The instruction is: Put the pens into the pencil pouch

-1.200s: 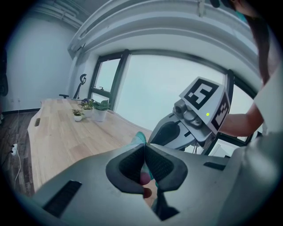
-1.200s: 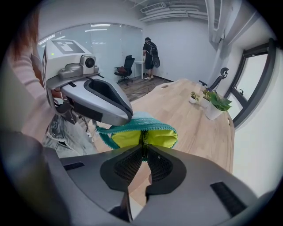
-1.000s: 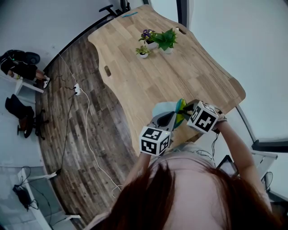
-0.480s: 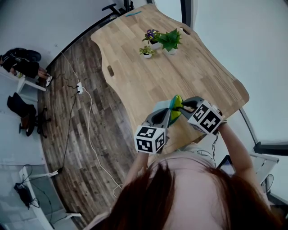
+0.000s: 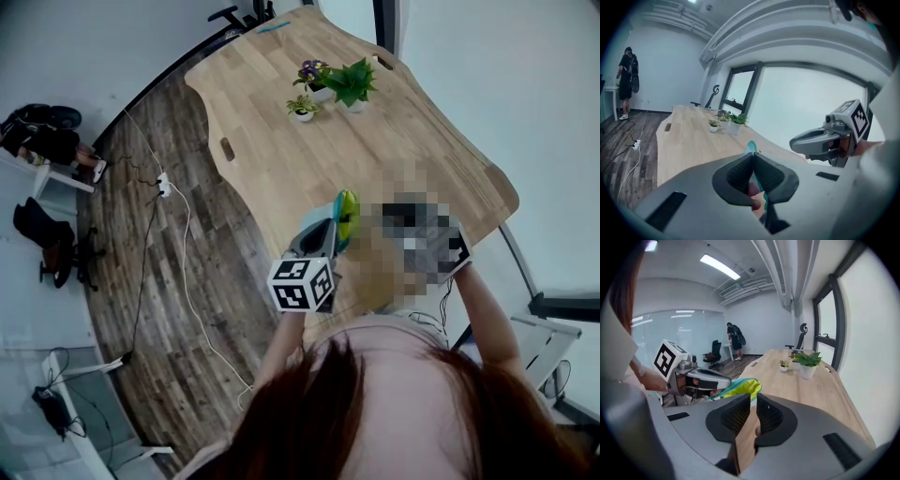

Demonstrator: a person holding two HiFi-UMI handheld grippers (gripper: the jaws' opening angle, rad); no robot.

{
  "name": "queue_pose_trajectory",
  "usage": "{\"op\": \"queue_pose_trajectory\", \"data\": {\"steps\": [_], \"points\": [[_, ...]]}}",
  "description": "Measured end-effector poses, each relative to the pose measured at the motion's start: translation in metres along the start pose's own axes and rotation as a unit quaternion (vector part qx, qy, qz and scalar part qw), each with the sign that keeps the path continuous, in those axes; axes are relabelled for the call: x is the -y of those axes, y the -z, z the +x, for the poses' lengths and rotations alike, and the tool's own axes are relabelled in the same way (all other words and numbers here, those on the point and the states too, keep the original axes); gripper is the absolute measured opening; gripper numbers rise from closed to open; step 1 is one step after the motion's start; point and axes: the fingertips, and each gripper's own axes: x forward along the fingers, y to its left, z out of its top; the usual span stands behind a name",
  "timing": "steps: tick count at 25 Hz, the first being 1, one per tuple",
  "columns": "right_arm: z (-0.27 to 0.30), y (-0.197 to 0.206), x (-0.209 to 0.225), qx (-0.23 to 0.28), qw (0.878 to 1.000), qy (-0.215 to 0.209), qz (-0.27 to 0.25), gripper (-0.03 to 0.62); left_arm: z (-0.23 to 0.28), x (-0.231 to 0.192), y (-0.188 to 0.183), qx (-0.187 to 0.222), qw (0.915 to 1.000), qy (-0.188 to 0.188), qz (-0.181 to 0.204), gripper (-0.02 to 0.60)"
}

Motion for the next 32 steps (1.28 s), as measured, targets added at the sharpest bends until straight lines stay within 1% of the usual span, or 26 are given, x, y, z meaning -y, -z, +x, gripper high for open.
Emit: {"op": "queue_pose_trajectory", "data": {"steps": [3,7,13,19,23,27,32], "points": [[-0.005,-0.002,0.008,0.02,0.999,0.013,0.033,0.032,0.004,-0.006,0.005,-0.003,0.9999,-0.004,-0.014,0.008],[-0.01,0.0,0.013,0.031,0.997,0.024,0.063,0.021,0.013,-0.011,0.02,-0.017,0.9993,-0.003,-0.032,0.008],[-0.012,0.009,0.011,0.028,0.996,0.031,0.079,0.014,0.031,-0.022,0.051,-0.049,0.9977,0.002,-0.047,0.008],[-0.014,0.012,0.008,0.03,0.996,0.038,0.082,0.014,0.041,-0.03,0.076,-0.075,0.9955,0.004,-0.057,0.008],[-0.018,0.011,0.007,0.033,0.995,0.043,0.08,0.014,0.042,-0.031,0.084,-0.078,0.9948,0.006,-0.065,0.009],[-0.02,0.01,0.004,0.038,0.995,0.046,0.08,0.014,0.04,-0.031,0.086,-0.078,0.9951,0.005,-0.061,0.009],[-0.023,0.004,-0.004,0.05,0.995,0.048,0.074,0.014,0.027,-0.03,0.072,-0.05,0.9969,0.0,-0.061,0.009]]}}
